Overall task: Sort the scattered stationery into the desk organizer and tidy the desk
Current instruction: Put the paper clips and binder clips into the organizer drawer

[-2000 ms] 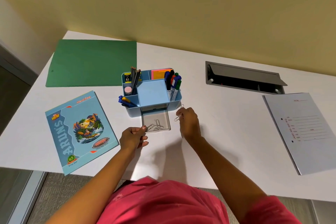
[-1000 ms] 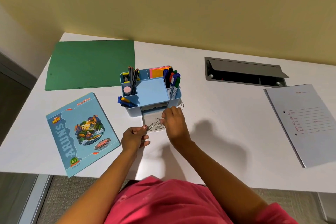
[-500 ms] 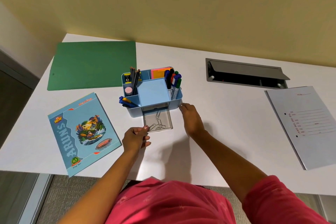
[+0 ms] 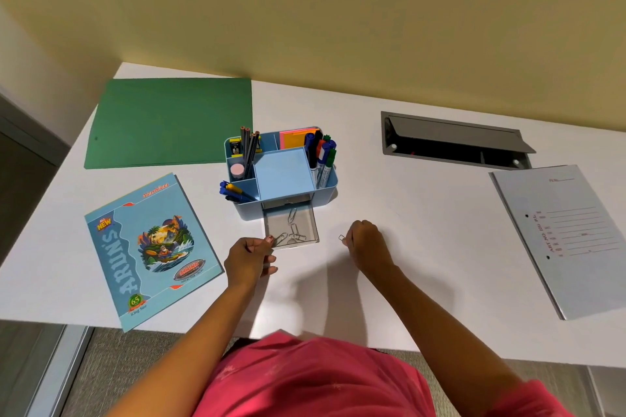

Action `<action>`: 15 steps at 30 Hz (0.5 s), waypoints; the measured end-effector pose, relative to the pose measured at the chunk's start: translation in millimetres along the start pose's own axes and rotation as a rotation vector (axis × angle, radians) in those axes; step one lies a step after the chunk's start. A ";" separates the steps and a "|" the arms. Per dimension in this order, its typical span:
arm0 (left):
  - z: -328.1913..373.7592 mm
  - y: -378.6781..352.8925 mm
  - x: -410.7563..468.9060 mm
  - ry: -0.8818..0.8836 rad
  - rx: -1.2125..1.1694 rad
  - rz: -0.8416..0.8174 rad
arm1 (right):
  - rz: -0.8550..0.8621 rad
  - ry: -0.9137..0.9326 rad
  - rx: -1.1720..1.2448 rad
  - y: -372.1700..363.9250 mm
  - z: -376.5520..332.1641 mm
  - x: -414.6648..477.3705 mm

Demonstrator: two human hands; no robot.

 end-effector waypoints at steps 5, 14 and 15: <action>-0.4 0.3 1.1 0.005 0.001 0.002 | 0.018 -0.014 0.004 -2.0 -6.2 -13.3; 1.2 -0.3 -0.7 -0.003 -0.001 0.005 | 0.236 0.306 0.378 -5.8 -67.9 -28.7; 1.6 -0.3 -0.7 -0.006 0.002 0.004 | 0.219 0.312 0.419 -9.1 -71.5 -26.8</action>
Point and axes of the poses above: each hand's wrist, its own x-axis towards the middle knuckle, its own y-axis out of the back of the hand, z = x × y, the point moved 2 cm from there along x, towards the middle knuckle, and after that the axes turned 15 degrees about x, right-handed, at the moved point
